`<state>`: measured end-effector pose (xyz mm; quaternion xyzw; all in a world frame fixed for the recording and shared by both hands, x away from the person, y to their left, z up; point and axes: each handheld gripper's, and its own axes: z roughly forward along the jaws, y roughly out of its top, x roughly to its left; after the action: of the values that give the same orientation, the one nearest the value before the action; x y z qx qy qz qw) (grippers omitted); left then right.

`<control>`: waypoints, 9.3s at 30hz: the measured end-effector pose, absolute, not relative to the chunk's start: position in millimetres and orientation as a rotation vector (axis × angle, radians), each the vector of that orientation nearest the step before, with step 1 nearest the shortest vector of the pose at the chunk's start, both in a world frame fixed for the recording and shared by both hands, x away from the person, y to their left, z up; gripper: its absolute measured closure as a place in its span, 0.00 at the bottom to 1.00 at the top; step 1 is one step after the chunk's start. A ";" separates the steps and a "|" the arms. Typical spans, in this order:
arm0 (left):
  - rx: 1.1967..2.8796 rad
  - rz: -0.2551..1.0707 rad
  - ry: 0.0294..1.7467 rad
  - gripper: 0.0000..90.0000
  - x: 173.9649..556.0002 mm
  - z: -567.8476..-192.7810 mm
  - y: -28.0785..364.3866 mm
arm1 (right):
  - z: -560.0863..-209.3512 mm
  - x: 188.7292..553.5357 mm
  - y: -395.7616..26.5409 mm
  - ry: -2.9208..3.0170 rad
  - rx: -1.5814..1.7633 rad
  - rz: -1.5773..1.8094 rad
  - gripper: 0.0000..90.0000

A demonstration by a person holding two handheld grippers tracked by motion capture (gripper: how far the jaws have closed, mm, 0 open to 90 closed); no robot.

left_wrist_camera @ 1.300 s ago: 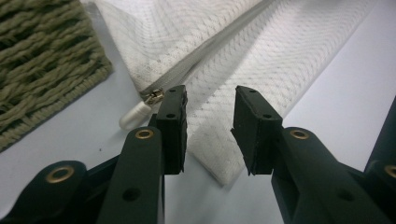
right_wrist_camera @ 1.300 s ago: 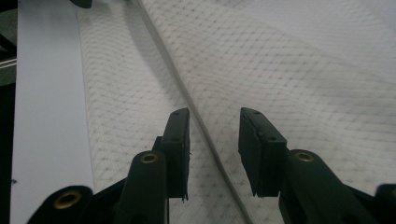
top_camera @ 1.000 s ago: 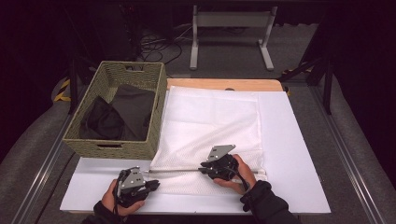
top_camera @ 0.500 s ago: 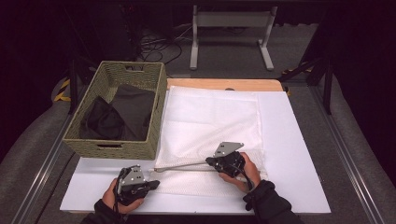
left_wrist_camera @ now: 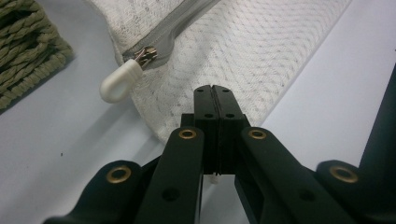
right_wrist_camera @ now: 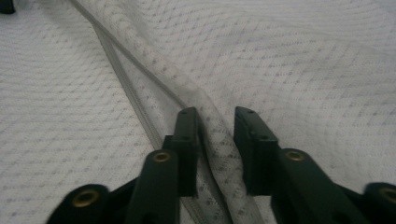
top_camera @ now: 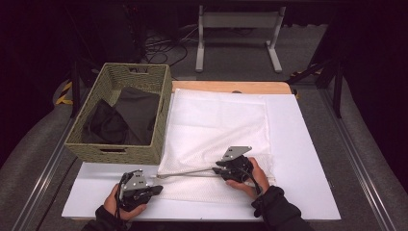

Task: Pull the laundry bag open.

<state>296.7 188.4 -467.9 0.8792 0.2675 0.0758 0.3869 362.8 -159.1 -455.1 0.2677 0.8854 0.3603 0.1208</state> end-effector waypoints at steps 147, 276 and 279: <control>1.734 0.552 0.598 0.69 261.7 -278.3 247.8 | -369.6 383.1 -156.6 2.270 0.785 1.201 0.99; 2.126 0.614 0.647 0.98 372.9 -391.9 19.0 | -350.5 356.6 -210.8 2.220 0.822 1.392 1.00; 2.151 0.647 0.648 0.98 373.9 -402.5 11.1 | -358.0 357.6 -210.4 2.247 0.823 1.385 1.00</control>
<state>373.9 11.1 -402.5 0.8468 0.2551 0.2548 0.3910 357.6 -210.4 -358.0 0.2923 0.7983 0.4922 0.1872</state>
